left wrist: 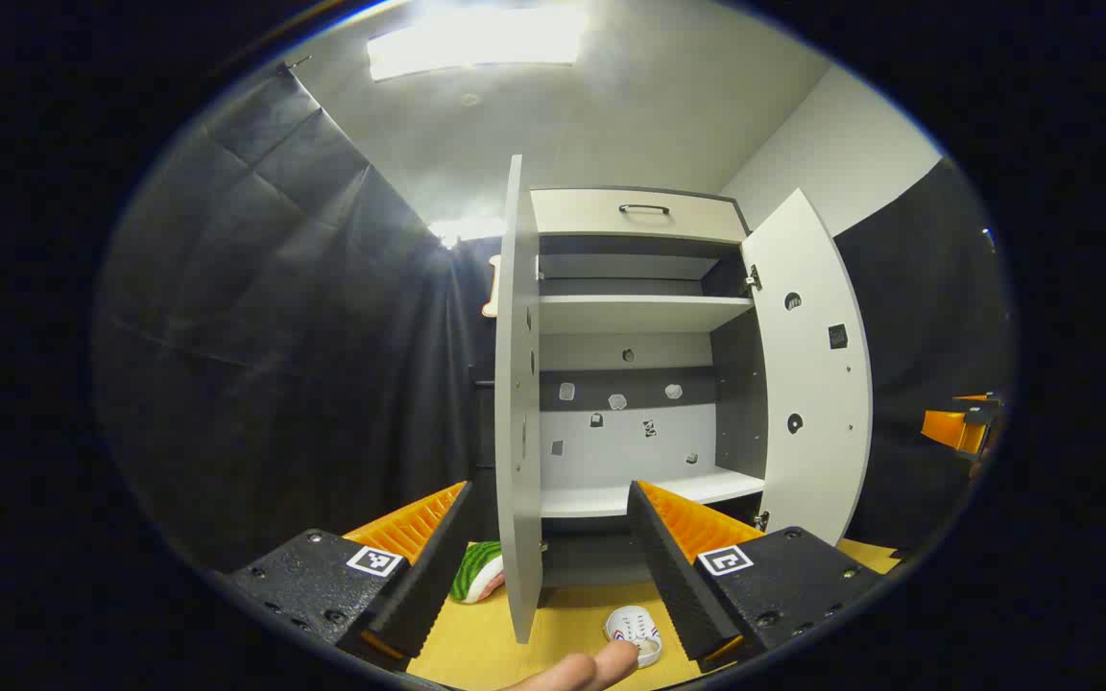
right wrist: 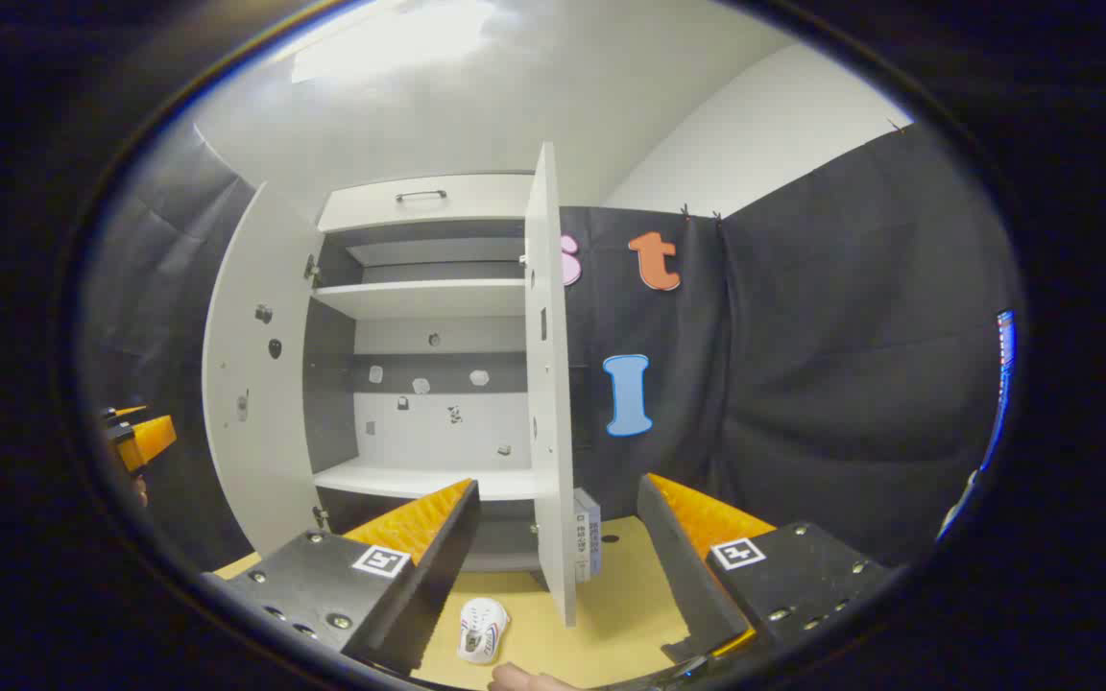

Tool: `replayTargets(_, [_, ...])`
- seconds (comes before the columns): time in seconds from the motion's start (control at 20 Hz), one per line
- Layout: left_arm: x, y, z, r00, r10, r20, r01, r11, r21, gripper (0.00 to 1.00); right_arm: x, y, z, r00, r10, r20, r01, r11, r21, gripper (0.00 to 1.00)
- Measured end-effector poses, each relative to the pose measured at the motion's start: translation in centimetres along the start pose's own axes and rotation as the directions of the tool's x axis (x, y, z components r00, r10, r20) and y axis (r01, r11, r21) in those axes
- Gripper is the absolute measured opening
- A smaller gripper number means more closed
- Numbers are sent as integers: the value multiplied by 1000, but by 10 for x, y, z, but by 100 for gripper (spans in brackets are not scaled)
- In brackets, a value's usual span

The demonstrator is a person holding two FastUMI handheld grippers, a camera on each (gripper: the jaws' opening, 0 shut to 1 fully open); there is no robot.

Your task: Grab one shoe with the right hand and put it into the shoe cabinet, grab the other shoe with the left hand and put it into the shoe cabinet; then close the right door with the right hand and the left door with the left hand.

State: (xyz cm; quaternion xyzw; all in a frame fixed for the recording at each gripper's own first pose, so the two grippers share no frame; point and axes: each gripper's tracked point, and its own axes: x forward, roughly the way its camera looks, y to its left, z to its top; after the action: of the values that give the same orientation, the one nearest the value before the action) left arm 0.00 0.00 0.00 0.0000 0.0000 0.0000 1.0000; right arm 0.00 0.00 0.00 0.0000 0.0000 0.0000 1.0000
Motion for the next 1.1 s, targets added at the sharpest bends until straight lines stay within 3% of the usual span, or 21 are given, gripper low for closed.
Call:
replayTargets(0.05, [1,-1,1,1000,-2,6,2,1000,4,94,1,1,0,1000,3,-3,-3,1000,-2,93])
replayTargets(0.1, [3,-1,1,1000,-3,12,3,1000,3,94,2,3,-1,1000,11,-4,-11,1000,-5,98])
replayTargets(0.35, [12,-4,-8,1000,-1,-20,1,1000,-21,96,6,6,-6,999,33,-15,-33,999,-25,98])
replayTargets(0.45, [14,-5,-12,1000,-1,-26,0,1000,-28,99,8,5,-6,999,48,-6,-48,998,-33,94])
replayTargets(0.75, [18,-27,-26,997,-62,-52,61,998,-28,99,13,5,-16,999,50,-15,-50,998,-43,98])
replayTargets(0.85, [17,-25,-32,996,-47,-74,47,999,-2,96,14,5,-19,998,52,-22,-53,998,-23,98])
replayTargets(0.9, [17,-23,-35,996,-33,-85,33,999,5,96,15,6,-20,998,63,-25,-63,998,-2,94])
replayTargets(0.95, [18,-26,-36,995,-30,-95,30,1000,-1,96,15,5,-21,997,69,-32,-69,998,14,98])
replayTargets(1.1, [17,-36,-44,992,-50,-116,47,999,-27,94,17,-2,-18,998,55,-31,-53,997,59,98])
